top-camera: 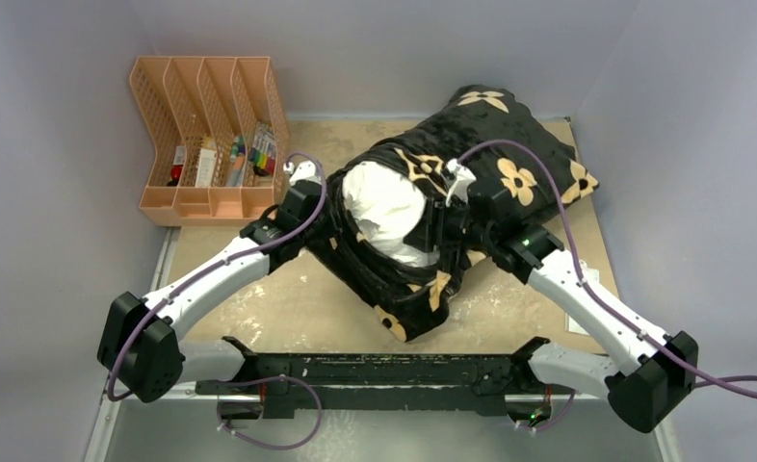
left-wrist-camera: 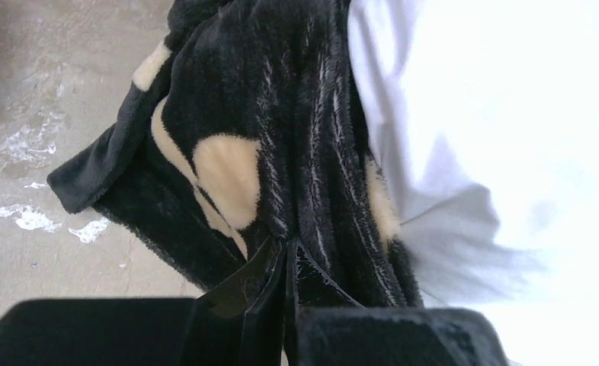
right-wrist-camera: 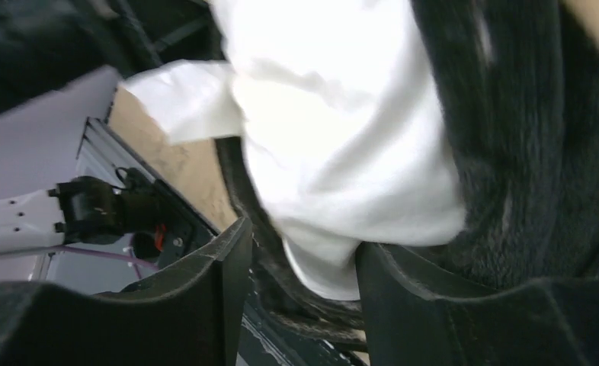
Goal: Remove the pillowcase from the pillow
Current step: Remove the pillow from the pillowcase.
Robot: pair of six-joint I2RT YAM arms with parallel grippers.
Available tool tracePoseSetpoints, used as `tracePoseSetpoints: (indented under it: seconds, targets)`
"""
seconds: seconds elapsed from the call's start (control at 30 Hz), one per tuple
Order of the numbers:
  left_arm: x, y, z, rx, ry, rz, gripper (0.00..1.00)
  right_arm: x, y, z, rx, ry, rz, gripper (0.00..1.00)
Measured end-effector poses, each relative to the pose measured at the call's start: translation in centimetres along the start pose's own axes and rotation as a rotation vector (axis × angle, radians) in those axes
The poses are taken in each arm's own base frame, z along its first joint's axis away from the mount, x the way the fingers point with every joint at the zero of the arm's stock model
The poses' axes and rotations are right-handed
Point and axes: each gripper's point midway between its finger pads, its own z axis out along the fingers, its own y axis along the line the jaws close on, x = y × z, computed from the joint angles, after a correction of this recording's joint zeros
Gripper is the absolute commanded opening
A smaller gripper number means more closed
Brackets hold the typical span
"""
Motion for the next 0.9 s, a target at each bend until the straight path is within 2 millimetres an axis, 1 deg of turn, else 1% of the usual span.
tracePoseSetpoints:
  seconds: [0.07,0.17,0.23,0.33,0.4,0.43,0.5,0.53,0.6,0.63,0.7,0.77,0.83,0.9]
  targets:
    - [0.6,0.5,0.2,-0.006,0.008,0.000,0.00,-1.7,1.5,-0.6,-0.027,-0.016,-0.032,0.59]
    - [1.3,1.0,0.4,-0.005,0.010,-0.004,0.00,-3.7,3.5,-1.4,-0.062,-0.033,-0.079,0.62]
    - [1.5,1.1,0.3,0.003,0.007,-0.009,0.00,-5.1,5.1,-1.6,-0.090,-0.049,-0.110,0.64]
    - [2.2,1.3,-0.1,0.017,0.014,-0.012,0.00,-7.8,7.7,-1.7,-0.117,-0.081,-0.169,0.71]
    - [2.5,1.4,-0.5,0.030,0.013,-0.015,0.00,-9.8,9.8,-1.1,-0.109,-0.105,-0.225,0.71]
    - [2.5,1.5,-0.7,0.035,0.009,-0.018,0.00,-10.4,10.7,-0.6,-0.098,-0.109,-0.245,0.71]
    - [2.3,1.4,-1.0,0.048,-0.006,-0.030,0.00,-11.5,12.4,1.1,-0.078,-0.117,-0.284,0.71]
    - [2.3,1.4,-1.2,0.053,-0.010,-0.037,0.00,-11.7,12.9,2.2,-0.063,-0.113,-0.298,0.71]
    - [2.3,1.4,-1.4,0.057,-0.015,-0.045,0.00,-10.9,12.7,4.7,-0.002,-0.082,-0.316,0.72]
    - [2.3,1.4,-1.5,0.060,-0.017,-0.048,0.00,-10.3,12.0,5.9,0.044,-0.063,-0.322,0.73]
    - [2.3,1.4,-1.8,0.064,-0.020,-0.053,0.00,-8.9,9.7,8.0,0.154,-0.020,-0.333,0.73]
    - [2.3,1.5,-2.0,0.066,-0.026,-0.065,0.00,-8.2,7.3,9.6,0.260,0.002,-0.344,0.74]
    - [2.0,1.7,-2.3,0.057,-0.037,-0.074,0.00,-7.5,5.0,10.8,0.360,0.027,-0.350,0.81]
    - [2.1,2.1,-2.3,0.037,-0.040,-0.076,0.00,-6.8,3.0,11.6,0.454,0.047,-0.348,0.83]
